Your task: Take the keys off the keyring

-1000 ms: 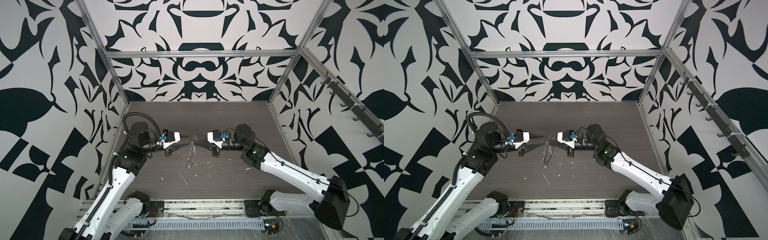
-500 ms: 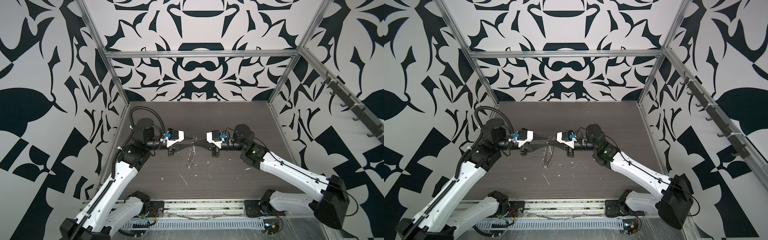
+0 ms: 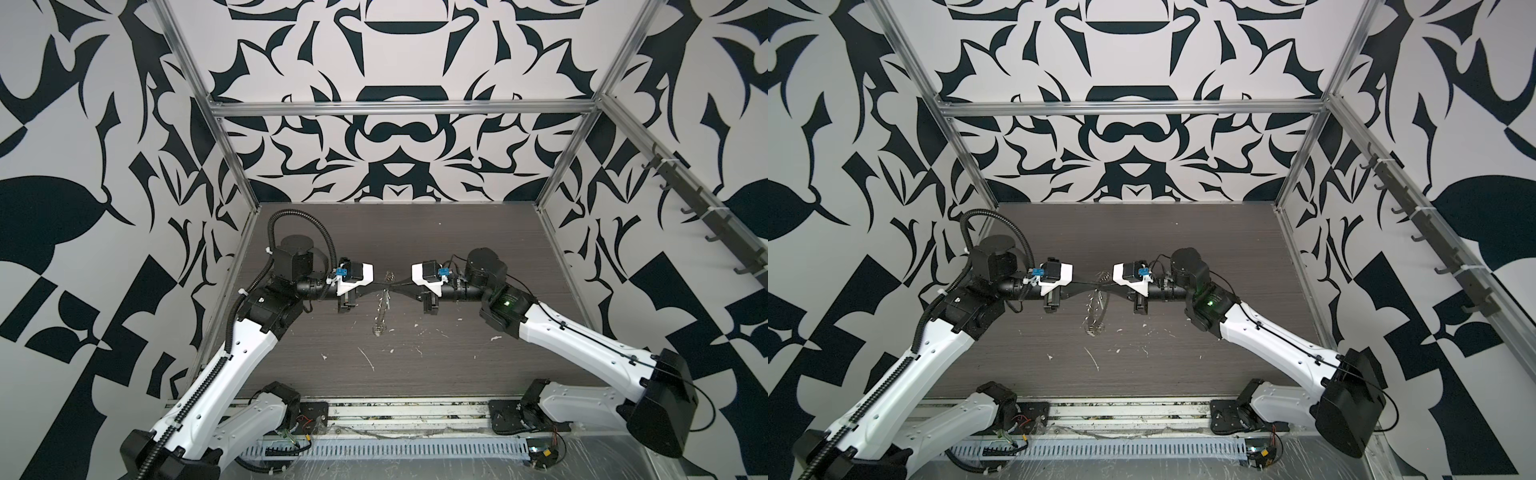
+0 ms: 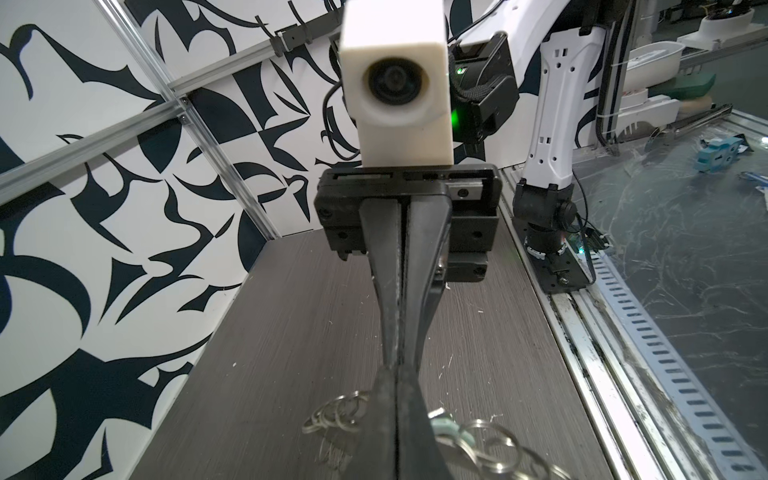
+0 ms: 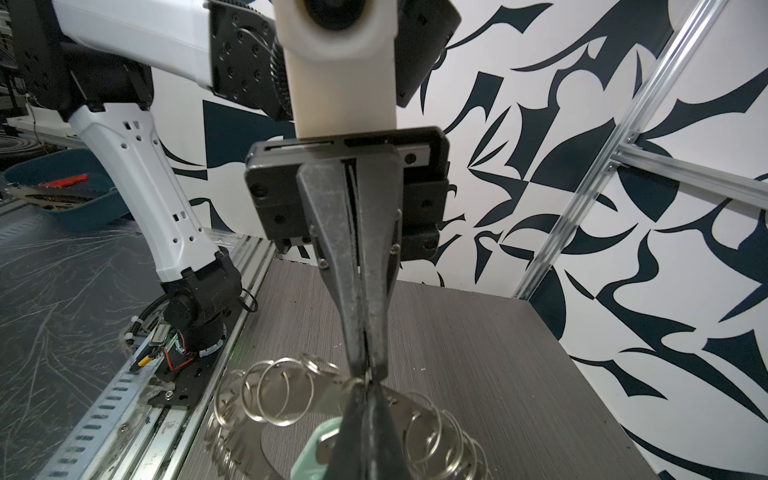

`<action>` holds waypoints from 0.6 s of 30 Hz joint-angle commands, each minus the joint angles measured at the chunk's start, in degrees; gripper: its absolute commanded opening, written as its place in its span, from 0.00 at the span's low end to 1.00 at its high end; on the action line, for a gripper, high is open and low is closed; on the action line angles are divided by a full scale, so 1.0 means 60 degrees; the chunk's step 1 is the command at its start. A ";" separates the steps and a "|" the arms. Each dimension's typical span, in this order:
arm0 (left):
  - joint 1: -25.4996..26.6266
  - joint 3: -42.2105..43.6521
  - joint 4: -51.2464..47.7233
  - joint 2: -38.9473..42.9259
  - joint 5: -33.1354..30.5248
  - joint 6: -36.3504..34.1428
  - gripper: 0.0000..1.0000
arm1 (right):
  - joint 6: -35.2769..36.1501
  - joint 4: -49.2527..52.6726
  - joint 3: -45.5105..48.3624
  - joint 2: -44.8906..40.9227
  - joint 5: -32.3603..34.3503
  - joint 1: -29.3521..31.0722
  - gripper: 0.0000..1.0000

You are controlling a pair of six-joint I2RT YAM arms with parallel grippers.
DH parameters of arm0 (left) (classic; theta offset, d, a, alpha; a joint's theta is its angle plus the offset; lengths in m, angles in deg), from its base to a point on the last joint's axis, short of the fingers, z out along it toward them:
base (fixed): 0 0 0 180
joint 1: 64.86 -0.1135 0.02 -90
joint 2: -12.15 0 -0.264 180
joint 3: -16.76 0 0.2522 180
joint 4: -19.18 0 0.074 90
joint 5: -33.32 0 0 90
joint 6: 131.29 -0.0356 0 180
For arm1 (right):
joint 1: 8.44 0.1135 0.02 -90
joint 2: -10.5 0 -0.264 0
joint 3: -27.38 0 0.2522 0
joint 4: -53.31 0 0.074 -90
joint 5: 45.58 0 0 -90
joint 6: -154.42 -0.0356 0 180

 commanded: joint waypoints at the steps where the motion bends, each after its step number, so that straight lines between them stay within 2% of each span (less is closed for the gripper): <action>1: 0.0020 -0.0289 -0.0354 0.0130 -0.0299 -0.0154 0.19 | -0.0020 -0.0554 -0.0441 -0.0173 -0.0105 0.0037 0.00; 2: 0.0018 -0.0292 -0.0309 0.0161 -0.0319 -0.0030 0.42 | -0.0027 -0.0554 -0.0426 -0.0188 -0.0069 0.0026 0.00; 3: 0.0019 -0.0283 -0.0299 0.0212 -0.0307 0.0012 0.58 | -0.0016 -0.0564 -0.0413 -0.0198 -0.0051 0.0037 0.00; 4: 0.0014 -0.0251 -0.0234 0.0286 -0.0300 0.0118 0.67 | -0.0013 -0.0572 -0.0396 -0.0216 -0.0026 0.0037 0.00; 5: 0.0008 -0.0200 -0.0161 0.0373 -0.0400 0.0219 0.69 | -0.0004 -0.0568 -0.0381 -0.0243 0.0002 0.0037 0.00; 8: -0.0036 -0.0118 -0.0231 0.0587 -0.0619 0.0310 0.66 | 0.0036 -0.0592 -0.0323 -0.0303 0.0038 0.0037 0.00; 13: -0.0150 0.0052 -0.0413 0.0732 -0.0662 0.0503 0.51 | 0.0011 -0.0630 -0.0293 -0.0377 0.0036 0.0045 0.00; 18: -0.0190 0.0189 -0.0347 0.0795 -0.0664 0.0886 0.49 | -0.0107 -0.0905 -0.0183 -0.0522 0.0065 0.0024 0.00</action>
